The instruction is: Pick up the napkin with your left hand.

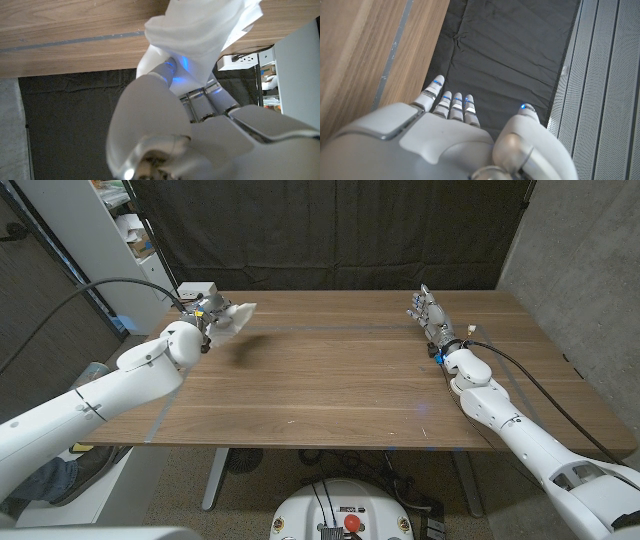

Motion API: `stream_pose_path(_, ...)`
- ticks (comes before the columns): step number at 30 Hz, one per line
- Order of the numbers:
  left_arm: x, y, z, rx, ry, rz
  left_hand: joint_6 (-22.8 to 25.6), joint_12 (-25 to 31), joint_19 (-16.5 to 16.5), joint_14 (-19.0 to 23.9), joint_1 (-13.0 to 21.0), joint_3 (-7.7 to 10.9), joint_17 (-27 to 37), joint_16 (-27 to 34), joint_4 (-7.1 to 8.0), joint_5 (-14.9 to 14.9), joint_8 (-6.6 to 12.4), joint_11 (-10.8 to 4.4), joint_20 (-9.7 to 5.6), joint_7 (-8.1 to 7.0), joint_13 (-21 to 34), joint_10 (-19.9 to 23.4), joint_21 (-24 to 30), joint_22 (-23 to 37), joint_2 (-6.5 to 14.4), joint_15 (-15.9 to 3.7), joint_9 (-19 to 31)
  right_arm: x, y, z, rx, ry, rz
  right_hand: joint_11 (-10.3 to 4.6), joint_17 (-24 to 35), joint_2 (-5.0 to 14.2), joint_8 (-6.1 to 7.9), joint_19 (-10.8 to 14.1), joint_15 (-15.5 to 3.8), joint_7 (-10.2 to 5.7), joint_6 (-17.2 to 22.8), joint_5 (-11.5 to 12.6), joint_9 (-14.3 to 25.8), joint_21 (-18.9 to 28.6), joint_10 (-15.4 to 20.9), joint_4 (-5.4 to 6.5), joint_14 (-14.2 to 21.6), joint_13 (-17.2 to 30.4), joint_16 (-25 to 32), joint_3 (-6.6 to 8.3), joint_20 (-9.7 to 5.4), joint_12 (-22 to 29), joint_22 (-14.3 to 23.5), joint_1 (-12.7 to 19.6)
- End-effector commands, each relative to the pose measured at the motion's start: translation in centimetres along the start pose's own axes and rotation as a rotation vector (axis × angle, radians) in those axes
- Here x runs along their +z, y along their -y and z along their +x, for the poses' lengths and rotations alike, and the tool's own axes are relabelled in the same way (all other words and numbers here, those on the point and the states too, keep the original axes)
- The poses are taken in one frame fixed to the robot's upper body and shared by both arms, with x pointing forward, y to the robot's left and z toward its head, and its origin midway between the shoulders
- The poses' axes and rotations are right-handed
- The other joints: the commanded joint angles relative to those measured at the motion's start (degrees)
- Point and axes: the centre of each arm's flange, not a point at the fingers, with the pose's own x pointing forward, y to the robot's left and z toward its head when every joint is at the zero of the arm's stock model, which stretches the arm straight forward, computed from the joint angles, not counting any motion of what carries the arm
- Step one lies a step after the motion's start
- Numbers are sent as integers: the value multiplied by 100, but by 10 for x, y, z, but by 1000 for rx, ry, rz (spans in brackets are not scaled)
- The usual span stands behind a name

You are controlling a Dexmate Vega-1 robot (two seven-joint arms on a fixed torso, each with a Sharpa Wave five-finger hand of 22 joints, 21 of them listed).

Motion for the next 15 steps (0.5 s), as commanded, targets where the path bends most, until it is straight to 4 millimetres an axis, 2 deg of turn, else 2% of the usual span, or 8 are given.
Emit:
stream_pose_path(1,4,-10,-1,5,51,-54,14,-23,-21,60,-55,43,36,-28,-8,27,-4,4,-149,17,32,55,65,-3,-16,-244,8,0,-3,6,4,0,-1,10,25,56,-7,42,-8,4,58,-22,12,-3,37,-2,25,27,-21,-27,21,-16,30,-1)
stream_pose_path(15,9,-22,-5,9,86,-46,22,-38,-65,79,-78,59,67,-49,-15,25,-16,12,-152,29,70,56,142,-40,-24,-252,10,1,-5,11,10,3,-4,19,25,58,-6,44,-8,4,62,-23,12,-3,37,-3,25,27,-21,-33,20,-16,30,0)
